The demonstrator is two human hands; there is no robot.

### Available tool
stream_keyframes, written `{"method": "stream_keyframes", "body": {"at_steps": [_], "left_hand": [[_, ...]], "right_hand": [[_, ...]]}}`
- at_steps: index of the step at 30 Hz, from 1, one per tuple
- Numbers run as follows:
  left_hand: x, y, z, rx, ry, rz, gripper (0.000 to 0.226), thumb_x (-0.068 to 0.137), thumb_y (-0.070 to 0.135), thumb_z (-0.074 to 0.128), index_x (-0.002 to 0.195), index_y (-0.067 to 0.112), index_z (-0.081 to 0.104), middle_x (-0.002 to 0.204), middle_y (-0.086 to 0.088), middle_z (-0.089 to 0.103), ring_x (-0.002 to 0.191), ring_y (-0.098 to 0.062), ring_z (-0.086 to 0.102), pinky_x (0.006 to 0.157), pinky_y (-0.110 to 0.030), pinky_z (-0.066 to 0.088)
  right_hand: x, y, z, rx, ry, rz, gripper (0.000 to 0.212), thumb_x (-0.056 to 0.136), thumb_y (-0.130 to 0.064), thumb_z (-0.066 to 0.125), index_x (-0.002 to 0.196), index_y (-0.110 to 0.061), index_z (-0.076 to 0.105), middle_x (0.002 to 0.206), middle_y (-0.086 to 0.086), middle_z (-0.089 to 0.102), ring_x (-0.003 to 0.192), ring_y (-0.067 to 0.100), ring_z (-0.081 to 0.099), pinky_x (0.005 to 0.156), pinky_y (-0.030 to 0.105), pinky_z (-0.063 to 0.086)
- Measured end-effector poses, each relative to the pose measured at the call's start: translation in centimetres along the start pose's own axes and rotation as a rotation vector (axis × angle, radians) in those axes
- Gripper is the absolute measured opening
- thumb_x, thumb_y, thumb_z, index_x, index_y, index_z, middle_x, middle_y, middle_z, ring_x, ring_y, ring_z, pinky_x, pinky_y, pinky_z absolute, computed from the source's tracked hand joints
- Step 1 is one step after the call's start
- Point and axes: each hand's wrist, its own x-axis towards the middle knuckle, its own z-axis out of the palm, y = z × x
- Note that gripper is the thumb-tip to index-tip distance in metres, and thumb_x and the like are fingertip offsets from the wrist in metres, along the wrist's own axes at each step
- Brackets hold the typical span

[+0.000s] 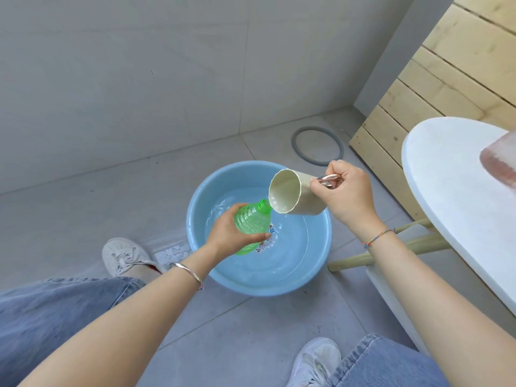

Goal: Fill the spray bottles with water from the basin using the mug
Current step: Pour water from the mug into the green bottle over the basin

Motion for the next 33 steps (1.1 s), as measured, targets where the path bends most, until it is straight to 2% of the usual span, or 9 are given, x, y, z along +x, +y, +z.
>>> {"method": "stream_keyframes", "body": {"at_steps": [3,7,10,15,21,29,33], "left_hand": [[0.0,-0.1,0.1,0.021,0.000,-0.017,0.088,0.055,0.053,0.090,0.131,0.032,0.053,0.123,0.011,0.061,0.116,-0.014,0.055,0.098,-0.033,0.046],[-0.1,0.0,0.1,0.020,0.008,-0.007,0.086,0.057,0.051,0.090,0.131,0.030,0.052,0.122,0.013,0.060,0.115,-0.012,0.054,0.098,-0.030,0.044],[-0.2,0.0,0.3,0.011,-0.004,-0.016,0.083,0.058,0.048,0.090,0.130,0.029,0.053,0.117,0.013,0.059,0.111,-0.010,0.054,0.091,-0.024,0.041],[-0.1,-0.4,0.6,0.009,0.003,-0.029,0.086,0.057,0.050,0.090,0.131,0.028,0.053,0.124,0.010,0.060,0.116,-0.012,0.054,0.096,-0.027,0.043],[-0.1,-0.7,0.6,0.009,-0.005,-0.040,0.091,0.056,0.052,0.090,0.135,0.027,0.050,0.131,0.009,0.057,0.123,-0.013,0.051,0.098,-0.025,0.040],[-0.2,-0.8,0.9,0.001,-0.017,-0.047,0.087,0.055,0.052,0.090,0.130,0.031,0.052,0.124,0.011,0.060,0.118,-0.013,0.054,0.096,-0.028,0.044],[-0.2,-0.8,1.0,0.003,-0.022,-0.042,0.089,0.056,0.051,0.090,0.134,0.030,0.050,0.130,0.010,0.058,0.122,-0.013,0.052,0.095,-0.023,0.039]], "right_hand": [[0.0,-0.2,-0.1,-0.045,0.013,-0.030,0.040,0.070,-0.013,0.069,0.055,-0.015,0.032,0.055,-0.004,0.032,0.058,0.012,0.034,0.053,0.015,0.026],[0.1,-0.4,-0.2,-0.089,0.017,-0.058,0.037,0.069,-0.009,0.069,0.056,-0.008,0.035,0.055,-0.002,0.033,0.062,0.018,0.035,0.054,0.019,0.026],[0.3,-0.6,-0.4,-0.097,0.017,-0.102,0.036,0.068,-0.013,0.066,0.054,-0.013,0.032,0.055,-0.002,0.033,0.064,0.020,0.036,0.055,0.026,0.025],[0.5,-1.2,-0.6,-0.121,0.016,-0.152,0.041,0.066,-0.019,0.062,0.055,-0.025,0.023,0.054,-0.006,0.030,0.062,0.017,0.031,0.059,0.029,0.023],[0.6,-1.4,-0.7,-0.169,0.025,-0.211,0.035,0.067,-0.019,0.064,0.056,-0.018,0.031,0.054,-0.007,0.030,0.062,0.013,0.027,0.061,0.027,0.020],[0.6,-1.8,-0.5,-0.250,0.025,-0.301,0.035,0.068,-0.020,0.066,0.059,-0.018,0.033,0.058,-0.010,0.028,0.065,0.017,0.031,0.068,0.026,0.020],[0.6,-2.1,-0.5,-0.277,0.016,-0.347,0.034,0.068,-0.019,0.066,0.060,-0.018,0.033,0.058,-0.011,0.025,0.065,0.017,0.031,0.070,0.027,0.022]]}}
